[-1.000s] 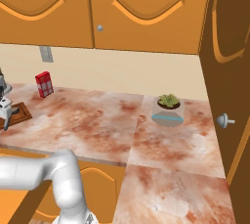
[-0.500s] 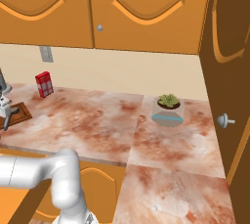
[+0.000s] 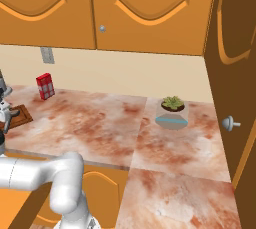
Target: Open the drawer on the left and place the cutting tools on the cutting board.
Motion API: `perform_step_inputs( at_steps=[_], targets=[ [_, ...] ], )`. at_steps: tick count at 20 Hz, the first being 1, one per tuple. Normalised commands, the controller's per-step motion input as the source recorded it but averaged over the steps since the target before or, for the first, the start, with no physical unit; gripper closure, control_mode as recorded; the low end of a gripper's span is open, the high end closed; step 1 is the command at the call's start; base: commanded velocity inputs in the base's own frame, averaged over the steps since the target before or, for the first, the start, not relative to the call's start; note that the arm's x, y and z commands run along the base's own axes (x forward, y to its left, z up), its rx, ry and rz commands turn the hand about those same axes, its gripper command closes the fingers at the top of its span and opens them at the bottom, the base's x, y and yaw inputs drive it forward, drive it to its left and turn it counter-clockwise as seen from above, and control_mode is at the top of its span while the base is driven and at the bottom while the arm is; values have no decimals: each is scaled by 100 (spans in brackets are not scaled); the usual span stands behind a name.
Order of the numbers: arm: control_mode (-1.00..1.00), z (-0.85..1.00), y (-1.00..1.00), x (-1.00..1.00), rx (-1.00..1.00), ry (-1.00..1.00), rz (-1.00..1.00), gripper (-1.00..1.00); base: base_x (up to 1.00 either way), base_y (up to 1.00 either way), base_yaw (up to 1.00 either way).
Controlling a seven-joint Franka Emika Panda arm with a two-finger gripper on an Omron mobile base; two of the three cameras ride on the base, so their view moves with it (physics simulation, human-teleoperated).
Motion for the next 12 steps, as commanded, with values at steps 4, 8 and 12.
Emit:
perform_step_inputs(
  at_steps=[4,8,12],
  targets=[
    [-100,0,7,0,0,0,0,100,0,0,0],
    [-100,1,0,0,0,0,0,-100,0,0,0],
    [-100,6,0,0,-1,0,0,-100,0,0,0]
  ],
)
